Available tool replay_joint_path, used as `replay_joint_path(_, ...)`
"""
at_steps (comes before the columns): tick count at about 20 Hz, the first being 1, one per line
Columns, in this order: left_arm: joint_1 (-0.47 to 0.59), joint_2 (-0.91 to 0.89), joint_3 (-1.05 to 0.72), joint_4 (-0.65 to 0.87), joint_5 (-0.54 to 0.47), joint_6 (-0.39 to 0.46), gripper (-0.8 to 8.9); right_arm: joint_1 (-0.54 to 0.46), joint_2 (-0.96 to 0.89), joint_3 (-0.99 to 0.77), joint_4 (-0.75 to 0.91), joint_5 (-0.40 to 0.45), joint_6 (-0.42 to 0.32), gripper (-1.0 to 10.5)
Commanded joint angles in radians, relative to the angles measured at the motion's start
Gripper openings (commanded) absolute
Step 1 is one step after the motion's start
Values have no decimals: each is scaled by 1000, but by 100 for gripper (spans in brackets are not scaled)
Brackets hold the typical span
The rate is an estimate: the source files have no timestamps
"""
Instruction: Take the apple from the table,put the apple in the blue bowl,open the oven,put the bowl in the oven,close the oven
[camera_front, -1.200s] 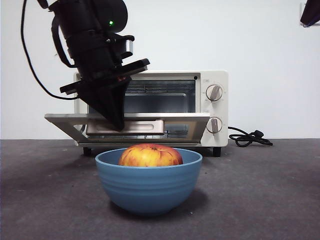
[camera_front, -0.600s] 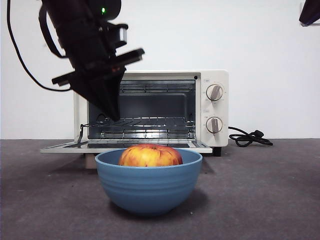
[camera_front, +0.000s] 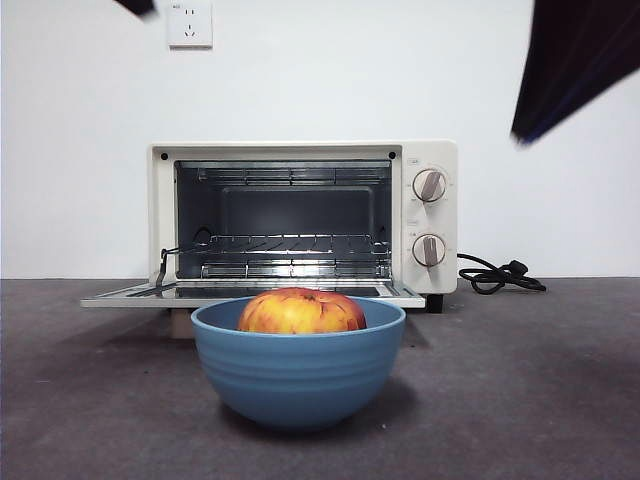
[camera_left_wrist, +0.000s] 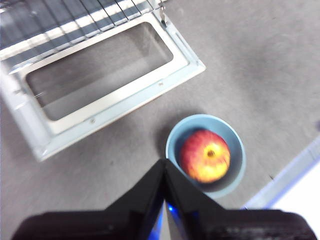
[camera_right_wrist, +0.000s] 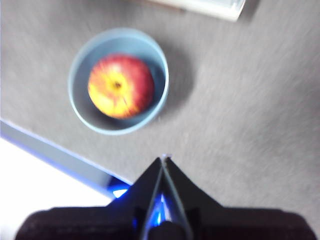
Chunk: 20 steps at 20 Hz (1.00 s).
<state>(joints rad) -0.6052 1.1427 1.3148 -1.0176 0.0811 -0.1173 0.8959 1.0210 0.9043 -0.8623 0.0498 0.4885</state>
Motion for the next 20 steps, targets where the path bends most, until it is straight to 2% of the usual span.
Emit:
replay_joint_path(1,-3,-76,-9,-32,-4,-7,-6,-40,77,-11,53,-84,-51,2)
replay_joint_path(4,-3,-169,-9,-72,-4,-12,-5,-106,172,-11,165,-175,-76,10)
replay_joint_path(5,-3,-193,-9,-82,-4,-15,-5,-125,196,-11,192,-193,-71,62)
replay_joint_path(7,-3,-234,-9,-101,-3,-31,-5,-154,244,-10,227,-193,-71,236)
replay_joint_path(8,-3,-250,-9,-108,-3,-39,-5,-166,267,-8,238,-193,-74,249)
replay_joint_path(12,-3,-284,-9,-118,-3,-64,-5,-184,377,42,234,-192,-121,250)
replay_joint_path(20,-3,-285,-9,-155,-2,-67,-5,-184,585,201,169,-176,-169,249)
